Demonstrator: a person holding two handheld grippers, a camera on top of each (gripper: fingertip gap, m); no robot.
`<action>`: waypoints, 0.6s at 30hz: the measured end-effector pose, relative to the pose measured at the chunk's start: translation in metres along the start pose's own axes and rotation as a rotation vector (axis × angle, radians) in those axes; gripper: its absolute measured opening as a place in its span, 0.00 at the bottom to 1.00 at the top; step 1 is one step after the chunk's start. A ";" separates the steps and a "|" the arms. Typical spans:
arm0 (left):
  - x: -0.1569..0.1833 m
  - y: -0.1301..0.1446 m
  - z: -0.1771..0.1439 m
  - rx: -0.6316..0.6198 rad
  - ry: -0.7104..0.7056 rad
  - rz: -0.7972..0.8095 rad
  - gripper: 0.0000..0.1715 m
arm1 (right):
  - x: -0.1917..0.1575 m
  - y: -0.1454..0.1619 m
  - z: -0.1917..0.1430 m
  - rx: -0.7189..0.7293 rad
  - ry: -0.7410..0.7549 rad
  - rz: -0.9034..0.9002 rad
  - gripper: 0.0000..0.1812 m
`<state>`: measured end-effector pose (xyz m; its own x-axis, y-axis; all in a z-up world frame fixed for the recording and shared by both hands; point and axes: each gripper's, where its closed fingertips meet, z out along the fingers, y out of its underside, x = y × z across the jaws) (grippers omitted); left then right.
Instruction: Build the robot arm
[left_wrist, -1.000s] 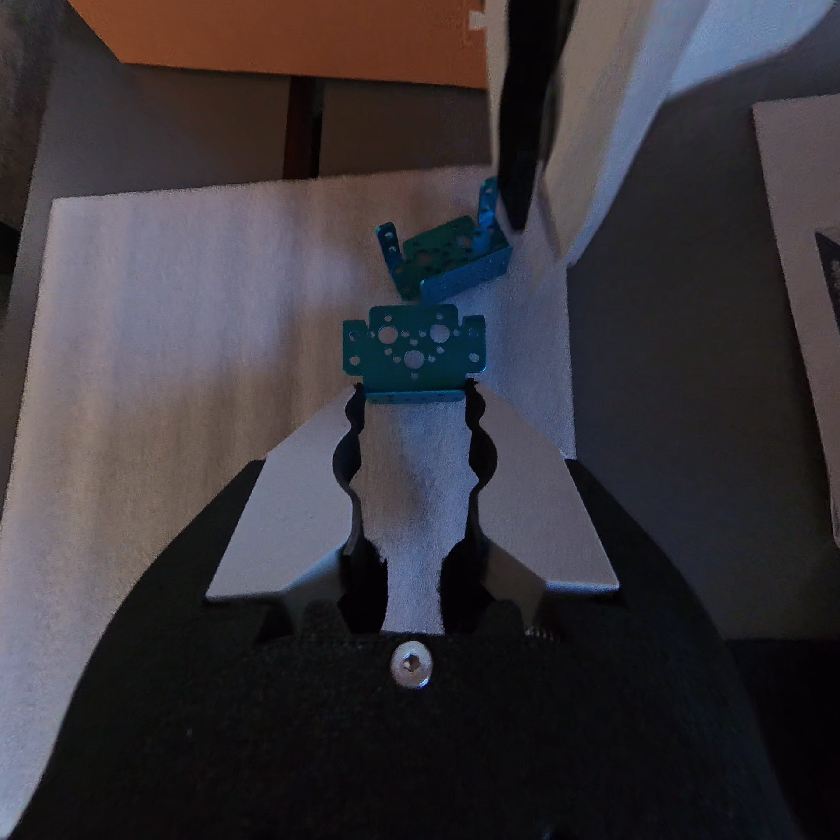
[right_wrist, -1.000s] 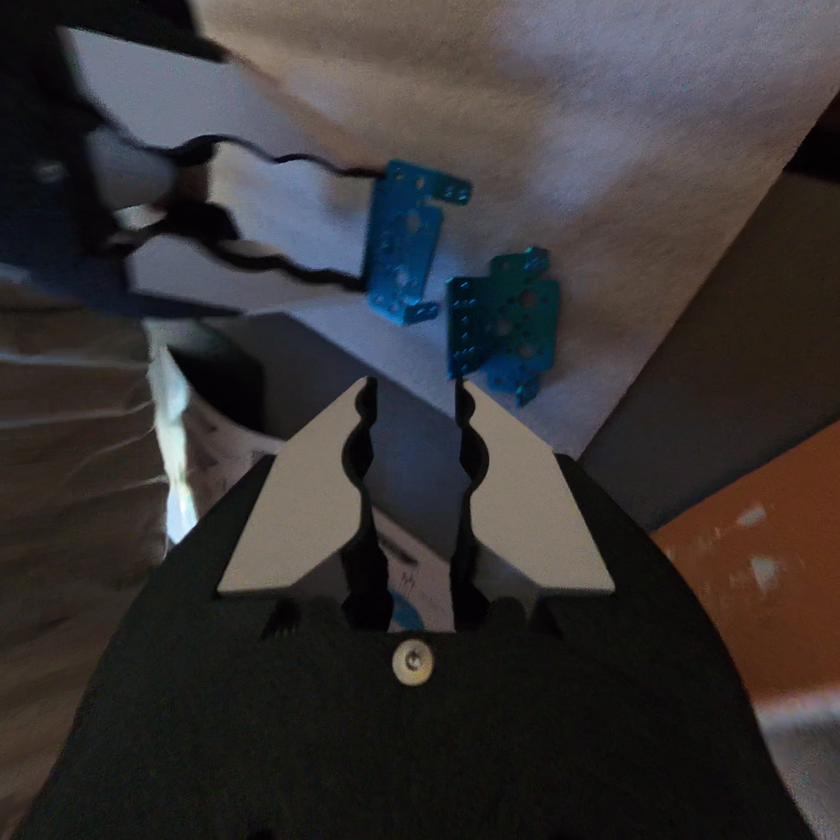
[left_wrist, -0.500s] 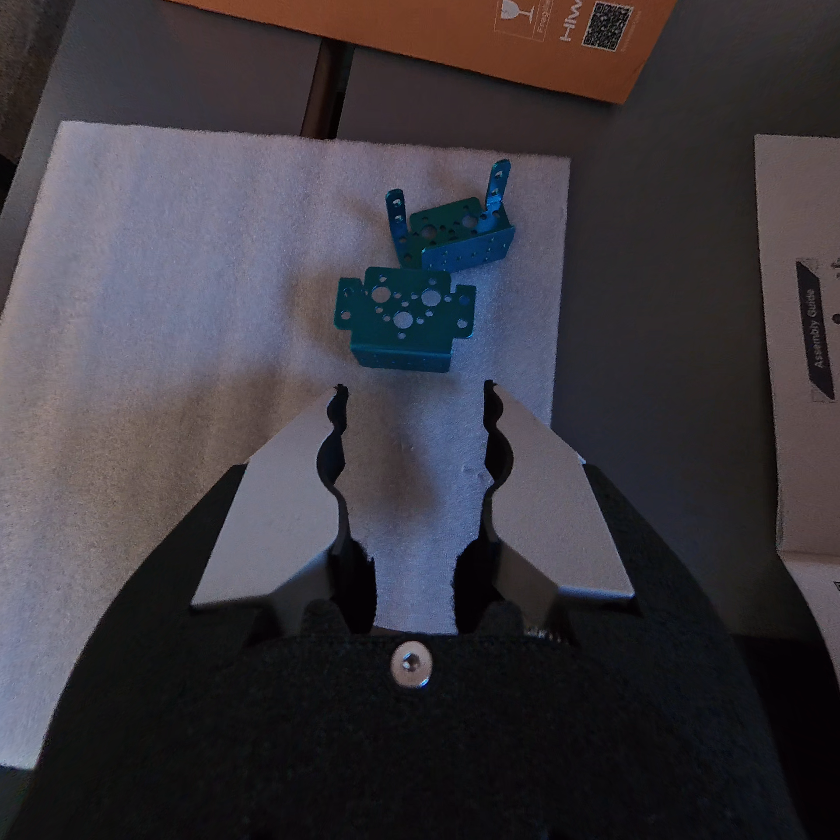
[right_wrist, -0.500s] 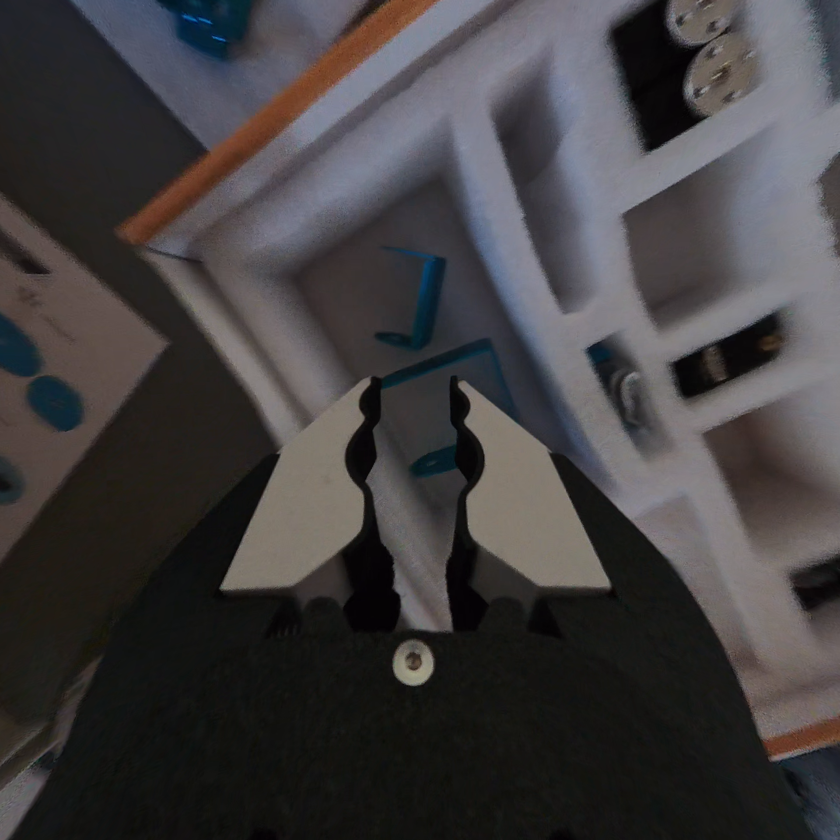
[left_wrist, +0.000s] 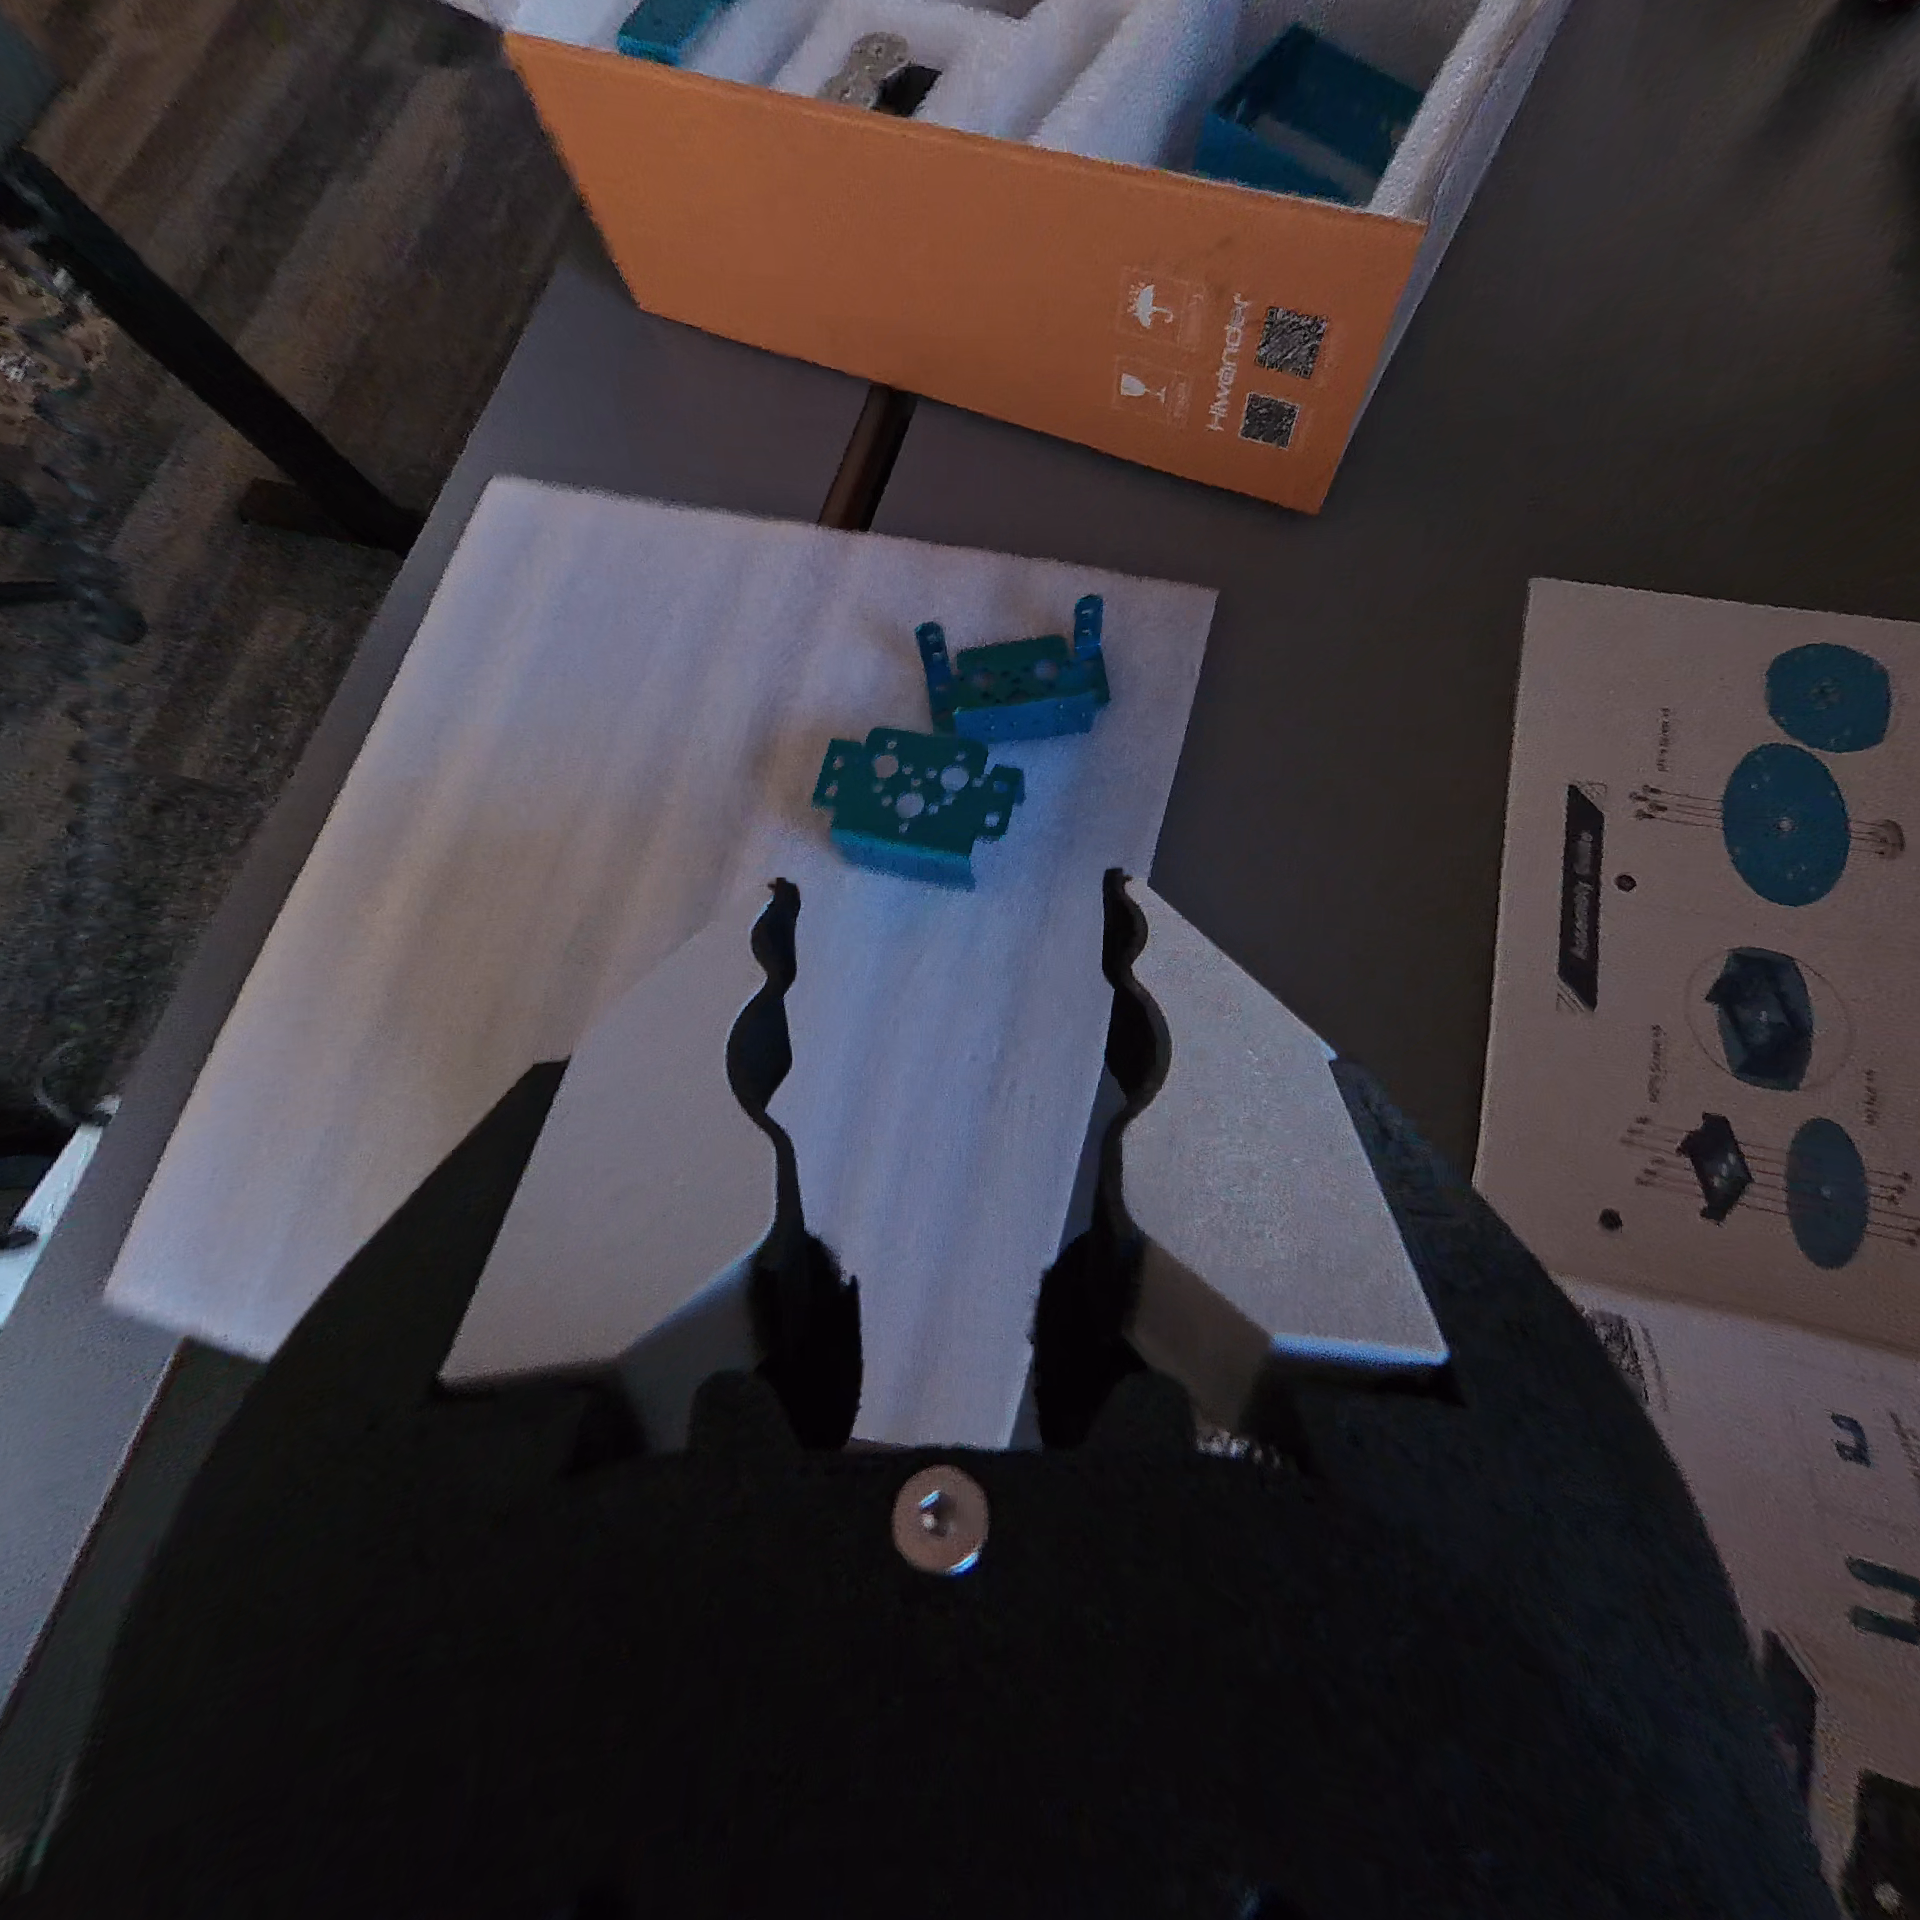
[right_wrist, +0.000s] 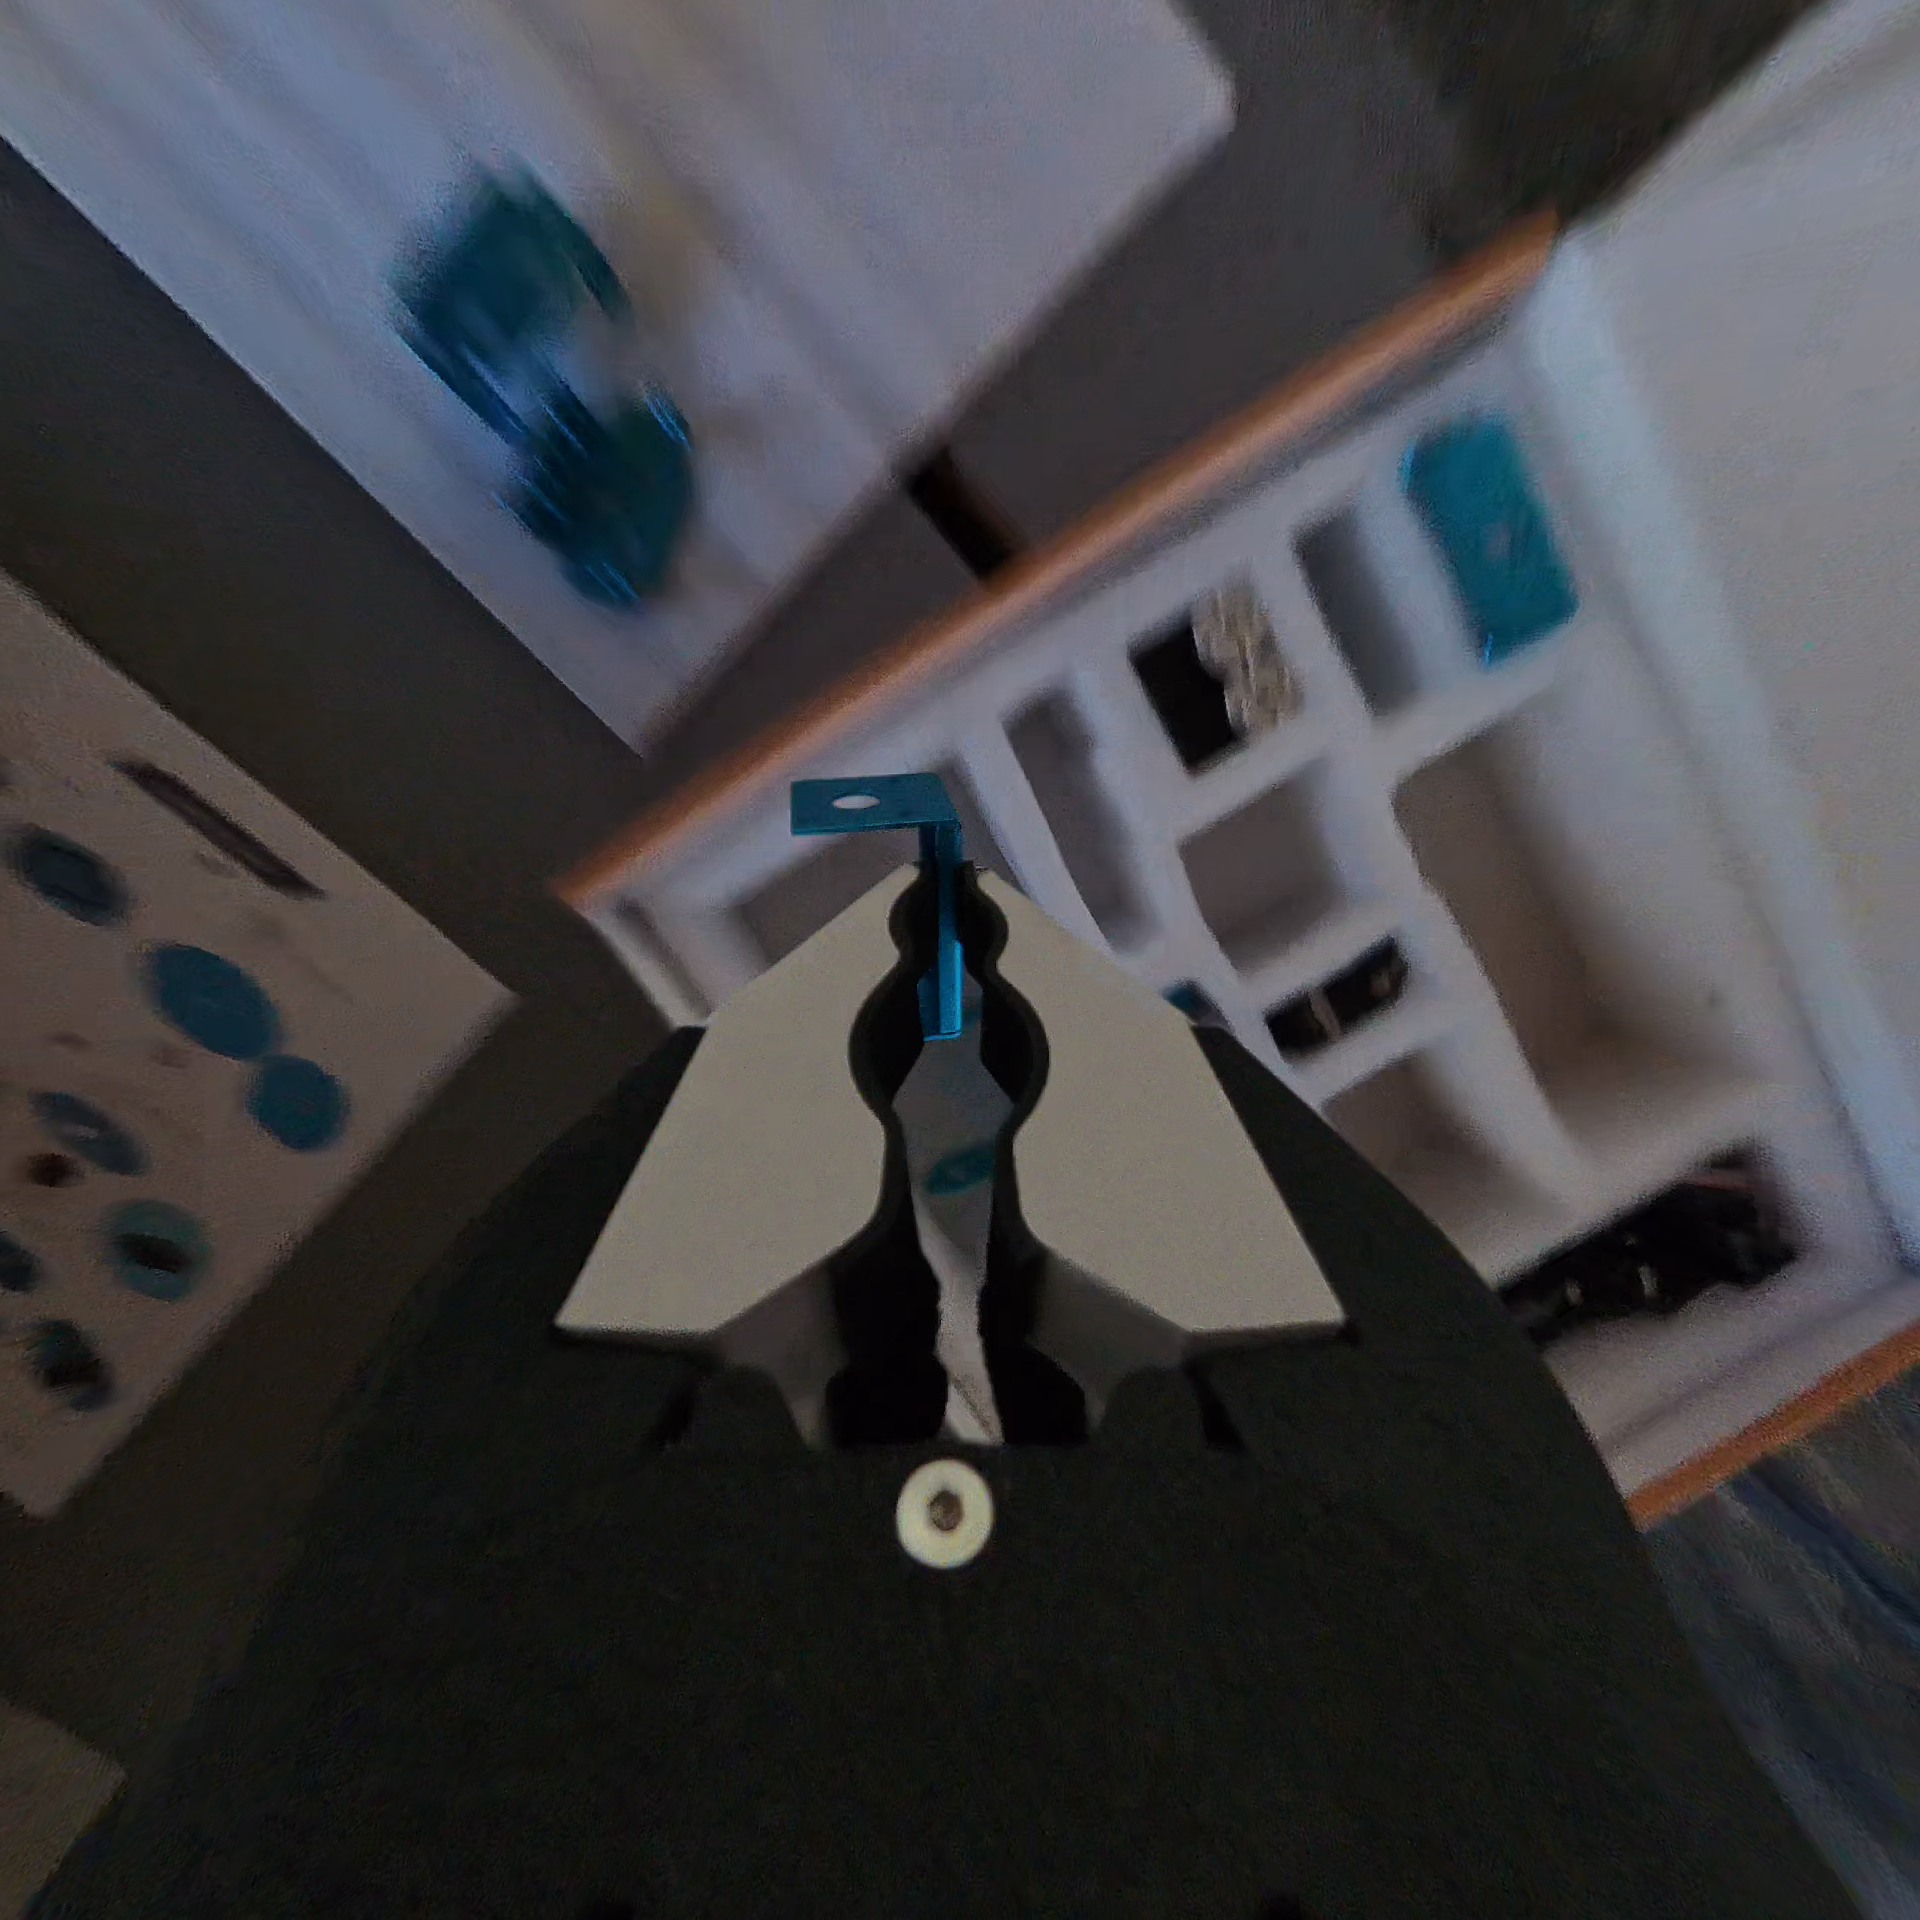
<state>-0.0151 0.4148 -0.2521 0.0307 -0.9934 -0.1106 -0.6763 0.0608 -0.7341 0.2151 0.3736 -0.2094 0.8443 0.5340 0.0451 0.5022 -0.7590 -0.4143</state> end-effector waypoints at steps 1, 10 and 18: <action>-0.006 0.007 -0.007 -0.016 -0.028 -0.023 0.34 | -0.017 -0.025 -0.011 0.053 -0.036 -0.013 0.01; -0.007 0.087 -0.068 -0.023 -0.116 -0.225 0.34 | -0.158 -0.132 0.157 -0.153 -0.158 -0.159 0.01; 0.033 0.123 -0.104 0.014 -0.075 -0.289 0.34 | -0.161 -0.132 0.201 -0.258 -0.144 -0.082 0.02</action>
<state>-0.1740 0.3791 -0.2763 0.2748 -0.9599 0.0554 -0.6212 -0.2213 -0.7518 -0.0251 0.4624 -0.3447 0.7731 0.6306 -0.0682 0.6140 -0.7710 -0.1693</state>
